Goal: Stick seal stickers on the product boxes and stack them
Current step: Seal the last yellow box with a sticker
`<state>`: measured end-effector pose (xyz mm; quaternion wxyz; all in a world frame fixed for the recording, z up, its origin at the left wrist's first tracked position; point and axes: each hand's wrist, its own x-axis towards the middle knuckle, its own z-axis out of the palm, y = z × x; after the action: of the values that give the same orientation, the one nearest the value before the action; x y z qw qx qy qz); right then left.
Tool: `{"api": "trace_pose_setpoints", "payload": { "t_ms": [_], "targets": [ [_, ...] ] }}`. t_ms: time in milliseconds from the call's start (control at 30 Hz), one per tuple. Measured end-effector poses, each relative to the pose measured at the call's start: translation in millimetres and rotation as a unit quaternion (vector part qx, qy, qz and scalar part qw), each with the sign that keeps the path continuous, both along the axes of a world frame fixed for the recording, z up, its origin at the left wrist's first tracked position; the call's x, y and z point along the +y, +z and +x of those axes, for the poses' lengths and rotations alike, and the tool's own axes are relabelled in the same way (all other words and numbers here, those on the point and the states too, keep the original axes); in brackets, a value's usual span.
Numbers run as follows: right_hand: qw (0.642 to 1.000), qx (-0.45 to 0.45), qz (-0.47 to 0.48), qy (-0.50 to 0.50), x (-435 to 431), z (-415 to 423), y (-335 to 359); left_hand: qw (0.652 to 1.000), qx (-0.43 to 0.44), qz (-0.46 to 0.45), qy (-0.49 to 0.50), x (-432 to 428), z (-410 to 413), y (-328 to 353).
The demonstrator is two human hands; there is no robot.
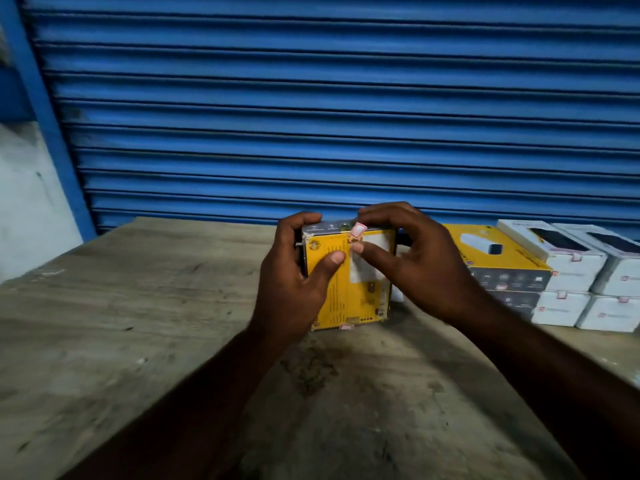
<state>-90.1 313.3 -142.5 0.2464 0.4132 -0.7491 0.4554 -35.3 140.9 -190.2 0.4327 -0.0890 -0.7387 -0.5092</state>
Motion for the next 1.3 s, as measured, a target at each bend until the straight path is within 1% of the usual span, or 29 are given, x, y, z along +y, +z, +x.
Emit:
{"api": "trace_pose_setpoints", "payload": {
  "t_ms": [67,233,300,500,633,700,933,1033,1167,1233,1300],
  "targets": [
    [1.0,-0.006,-0.007,-0.001,4,0,0,1.0,-0.01,-0.013,-0.008,0,1,0],
    [0.999,-0.032,-0.025,0.035,8,6,10,0.999,-0.013,-0.029,-0.001,2,6,3],
    [0.998,-0.046,-0.021,0.049,9,8,14,1.0,-0.007,-0.029,0.001,3,8,5],
    [0.997,-0.048,0.004,0.059,17,8,21,1.0,-0.008,-0.025,-0.011,7,12,7],
    [0.993,-0.084,0.007,0.083,22,6,23,0.999,-0.025,-0.022,-0.019,11,12,6],
    [0.991,-0.1,0.002,0.091,22,7,25,0.999,-0.015,-0.028,-0.018,12,13,7],
    [0.988,-0.115,-0.025,0.101,18,13,27,0.999,0.022,-0.045,-0.001,17,16,11],
    [0.987,-0.108,-0.029,0.113,13,19,33,0.998,0.033,-0.045,0.019,15,16,12],
    [0.981,-0.095,-0.074,0.15,10,27,54,0.999,0.027,0.024,0.037,7,14,14],
    [0.991,-0.053,-0.047,0.118,11,28,58,0.999,0.037,0.03,0.024,9,15,18],
    [0.998,-0.014,0.011,0.064,14,25,56,0.999,0.032,0.012,0.005,12,16,18]
  ]
}}
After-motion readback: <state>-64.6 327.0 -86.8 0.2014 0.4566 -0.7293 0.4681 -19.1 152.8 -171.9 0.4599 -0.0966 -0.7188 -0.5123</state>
